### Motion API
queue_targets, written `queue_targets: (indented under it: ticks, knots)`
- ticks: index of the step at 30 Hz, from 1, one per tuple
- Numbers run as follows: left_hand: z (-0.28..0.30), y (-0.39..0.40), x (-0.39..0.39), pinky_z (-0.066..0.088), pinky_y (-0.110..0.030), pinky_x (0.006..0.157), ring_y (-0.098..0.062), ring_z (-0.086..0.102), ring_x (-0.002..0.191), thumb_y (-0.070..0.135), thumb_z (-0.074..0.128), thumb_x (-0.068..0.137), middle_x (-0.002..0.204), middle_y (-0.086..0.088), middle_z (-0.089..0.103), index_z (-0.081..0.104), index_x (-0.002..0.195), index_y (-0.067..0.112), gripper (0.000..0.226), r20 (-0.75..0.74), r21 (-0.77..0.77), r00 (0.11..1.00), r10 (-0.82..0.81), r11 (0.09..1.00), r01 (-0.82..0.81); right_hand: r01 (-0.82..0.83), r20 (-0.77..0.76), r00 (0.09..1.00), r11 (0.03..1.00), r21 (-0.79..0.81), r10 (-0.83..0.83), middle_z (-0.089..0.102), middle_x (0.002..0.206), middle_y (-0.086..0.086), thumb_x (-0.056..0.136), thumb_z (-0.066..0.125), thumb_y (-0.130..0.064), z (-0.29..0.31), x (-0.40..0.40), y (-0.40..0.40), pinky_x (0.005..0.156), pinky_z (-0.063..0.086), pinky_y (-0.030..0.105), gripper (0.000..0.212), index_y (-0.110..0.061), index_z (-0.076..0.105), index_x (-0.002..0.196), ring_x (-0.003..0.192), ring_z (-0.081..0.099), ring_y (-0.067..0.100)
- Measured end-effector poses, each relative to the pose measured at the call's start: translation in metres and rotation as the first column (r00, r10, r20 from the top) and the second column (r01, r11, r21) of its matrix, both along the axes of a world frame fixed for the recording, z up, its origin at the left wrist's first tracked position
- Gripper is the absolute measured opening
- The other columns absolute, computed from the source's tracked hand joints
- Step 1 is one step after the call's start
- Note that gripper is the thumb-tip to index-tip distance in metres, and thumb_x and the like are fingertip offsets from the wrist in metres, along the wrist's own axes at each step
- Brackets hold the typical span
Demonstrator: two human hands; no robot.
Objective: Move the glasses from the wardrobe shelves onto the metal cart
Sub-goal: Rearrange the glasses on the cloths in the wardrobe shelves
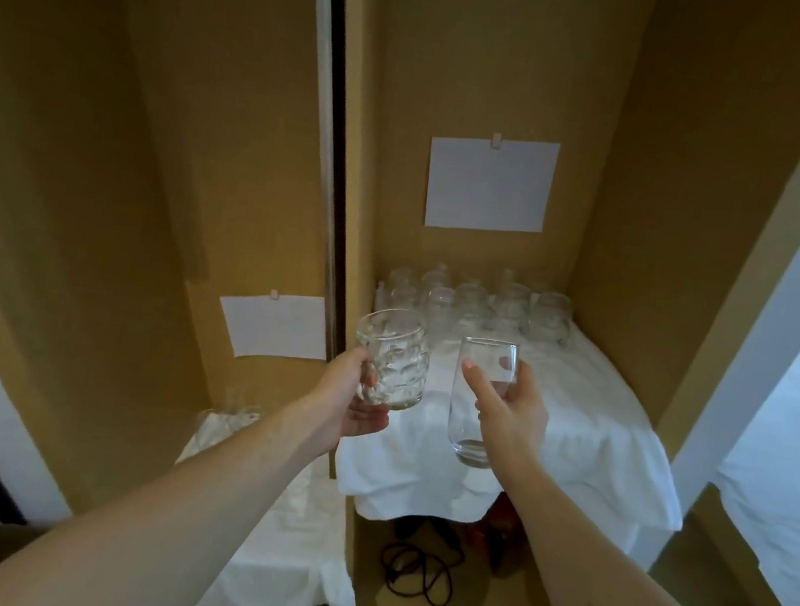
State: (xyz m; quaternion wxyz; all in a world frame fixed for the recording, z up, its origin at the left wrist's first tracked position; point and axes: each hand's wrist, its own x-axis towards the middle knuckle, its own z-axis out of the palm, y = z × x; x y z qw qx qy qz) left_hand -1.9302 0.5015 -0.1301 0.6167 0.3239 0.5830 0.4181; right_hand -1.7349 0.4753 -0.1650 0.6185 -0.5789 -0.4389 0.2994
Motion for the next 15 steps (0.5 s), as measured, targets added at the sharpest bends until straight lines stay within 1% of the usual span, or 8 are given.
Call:
queue_targets:
  ticks: [1, 4, 7, 9, 12, 15]
  knots:
    - [-0.002, 0.006, 0.006, 0.061, -0.046, 0.084, -0.034, 0.063, 0.085, 0.039, 0.053, 0.099, 0.093, -0.021, 0.065, 0.058, 0.088, 0.008, 0.034, 0.003, -0.002, 1.0, -0.003, 1.0, 0.003, 0.009, -0.001, 1.0, 1.0, -0.008, -0.009, 0.067, 0.08, 0.001, 0.082, 0.075, -0.057, -0.001, 0.005, 0.003, 0.083, 0.057, 0.037, 0.059, -0.026, 0.056, 0.128, 0.076, 0.067, 0.013]
    - [-0.008, 0.028, 0.022, 0.06, -0.048, 0.087, -0.035, 0.062, 0.084, 0.039, 0.053, 0.098, 0.092, -0.022, 0.064, 0.055, 0.083, 0.01, 0.033, 0.018, -0.006, 1.0, -0.016, 1.0, 0.016, 0.029, 0.004, 1.0, 0.999, -0.034, -0.029, 0.065, 0.077, -0.002, 0.082, 0.075, -0.057, -0.005, 0.022, 0.017, 0.083, 0.055, 0.035, 0.058, -0.026, 0.056, 0.128, 0.076, 0.067, 0.011]
    - [-0.015, 0.054, 0.039, 0.06, -0.048, 0.087, -0.034, 0.061, 0.081, 0.042, 0.054, 0.098, 0.09, -0.022, 0.063, 0.054, 0.078, 0.011, 0.037, 0.034, -0.01, 0.998, -0.046, 0.999, 0.046, 0.048, 0.027, 0.999, 0.998, -0.041, -0.047, 0.061, 0.072, -0.004, 0.082, 0.075, -0.057, -0.008, 0.038, 0.039, 0.074, 0.048, 0.028, 0.056, -0.027, 0.056, 0.125, 0.072, 0.064, 0.011]
    - [-0.022, 0.072, 0.05, 0.06, -0.047, 0.085, -0.033, 0.059, 0.077, 0.042, 0.055, 0.097, 0.087, -0.02, 0.061, 0.052, 0.072, 0.011, 0.04, 0.039, -0.016, 0.997, -0.069, 0.997, 0.07, 0.072, 0.05, 0.996, 0.996, -0.044, -0.07, 0.062, 0.071, -0.005, 0.082, 0.075, -0.057, -0.012, 0.048, 0.054, 0.071, 0.044, 0.026, 0.057, -0.026, 0.055, 0.126, 0.072, 0.064, 0.01]
    - [-0.034, 0.098, 0.067, 0.06, -0.045, 0.082, -0.029, 0.058, 0.07, 0.039, 0.056, 0.095, 0.081, -0.017, 0.06, 0.052, 0.068, 0.012, 0.039, 0.043, -0.03, 0.994, -0.103, 0.994, 0.105, 0.086, 0.095, 0.992, 0.993, -0.082, -0.079, 0.066, 0.082, -0.003, 0.082, 0.074, -0.06, -0.019, 0.064, 0.08, 0.072, 0.044, 0.027, 0.061, -0.028, 0.053, 0.13, 0.081, 0.066, 0.01]
    - [-0.046, 0.122, 0.081, 0.059, -0.045, 0.086, -0.027, 0.056, 0.066, 0.038, 0.056, 0.096, 0.074, -0.014, 0.058, 0.054, 0.068, 0.012, 0.038, 0.048, -0.062, 0.991, -0.128, 0.99, 0.13, 0.087, 0.113, 0.991, 0.988, -0.124, -0.074, 0.067, 0.098, -0.001, 0.08, 0.073, -0.063, -0.026, 0.077, 0.105, 0.076, 0.046, 0.029, 0.068, -0.029, 0.049, 0.133, 0.091, 0.065, 0.012]
